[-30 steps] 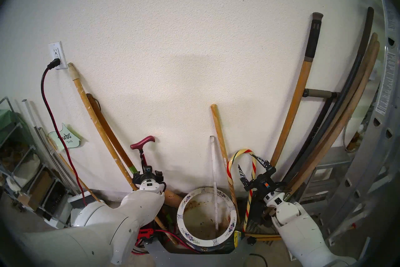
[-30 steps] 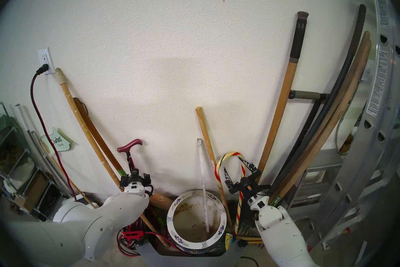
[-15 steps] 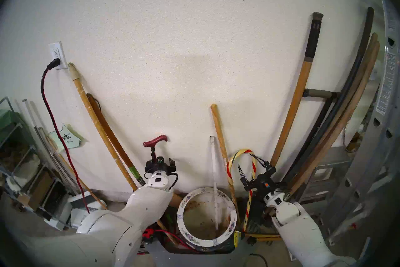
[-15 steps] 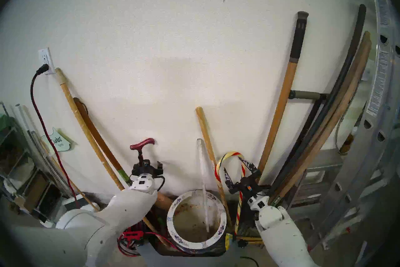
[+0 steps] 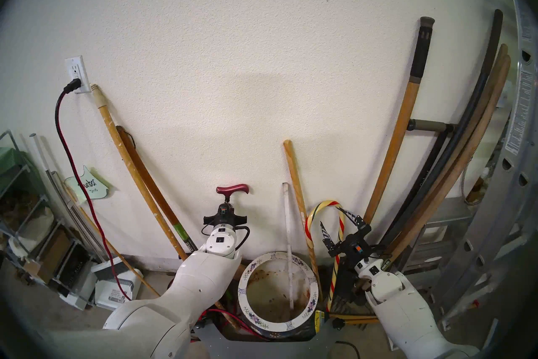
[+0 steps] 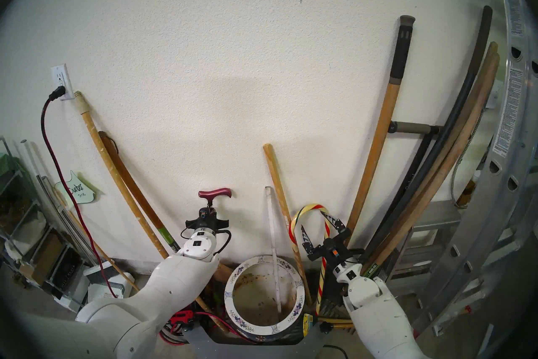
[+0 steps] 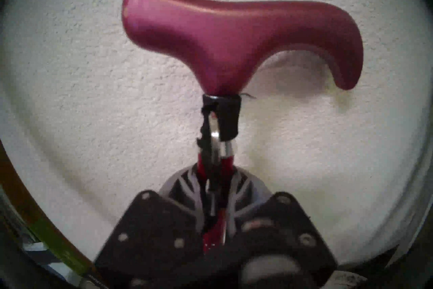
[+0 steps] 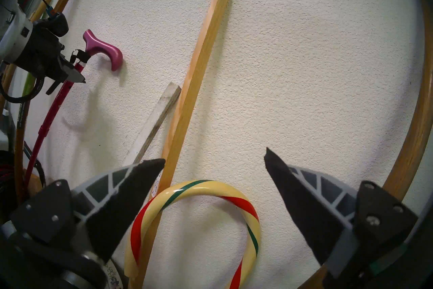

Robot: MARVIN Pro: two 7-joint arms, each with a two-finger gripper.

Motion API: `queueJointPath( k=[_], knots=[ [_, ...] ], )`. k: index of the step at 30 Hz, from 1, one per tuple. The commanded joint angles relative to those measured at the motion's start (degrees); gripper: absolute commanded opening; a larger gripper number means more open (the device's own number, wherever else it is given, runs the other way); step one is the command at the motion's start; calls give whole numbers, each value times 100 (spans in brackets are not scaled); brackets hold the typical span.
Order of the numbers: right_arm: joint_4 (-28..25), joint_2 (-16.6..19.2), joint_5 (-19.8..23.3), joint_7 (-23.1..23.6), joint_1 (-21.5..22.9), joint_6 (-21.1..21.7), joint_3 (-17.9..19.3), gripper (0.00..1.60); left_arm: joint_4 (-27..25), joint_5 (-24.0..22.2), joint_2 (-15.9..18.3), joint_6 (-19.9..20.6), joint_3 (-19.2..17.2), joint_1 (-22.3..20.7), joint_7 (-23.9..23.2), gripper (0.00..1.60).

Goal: Take wooden sticks or brooms out of the pot

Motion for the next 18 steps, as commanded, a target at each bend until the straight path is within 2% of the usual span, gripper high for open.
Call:
queueJointPath(
  k=[1, 5, 7, 9, 11, 12, 14, 15, 16, 17, 18],
  knots=[
    [-12, 3, 9, 5, 1, 4, 3, 160, -682, -40, 214, 343, -36, 454, 17, 0],
    [-13, 3, 9, 6, 0, 4, 3, 160, -926, 42, 317, 618, 41, 606, -23, 0],
    [-13, 3, 9, 6, 0, 4, 3, 160, -1281, 80, 446, 952, 78, 786, -46, 0],
    [-12, 3, 9, 5, 0, 4, 3, 160, -1350, 100, 485, 1024, 95, 822, -58, 0],
    [-12, 3, 8, 5, 1, 3, 3, 160, -1586, 101, 605, 1276, 131, 938, -170, 0],
    [-11, 3, 8, 4, 1, 3, 3, 160, -1836, 121, 735, 1532, 174, 1065, -269, 0],
    [-11, 2, 7, 4, 1, 3, 3, 160, -1838, 102, 771, 1531, 166, 1078, -287, 0],
    [-11, 3, 7, 4, 1, 3, 3, 160, -2089, 90, 868, 1775, 142, 1190, -305, 0],
    [-11, 3, 8, 4, 1, 3, 3, 160, -2007, 76, 895, 1688, 127, 1162, -316, 0],
    [-12, 3, 8, 5, 1, 3, 3, 160, -2229, 40, 987, 1903, 83, 1260, -351, 0],
    [-12, 3, 8, 5, 1, 3, 3, 160, -2263, 2, 1045, 1933, 42, 1276, -377, 0]
  ],
)
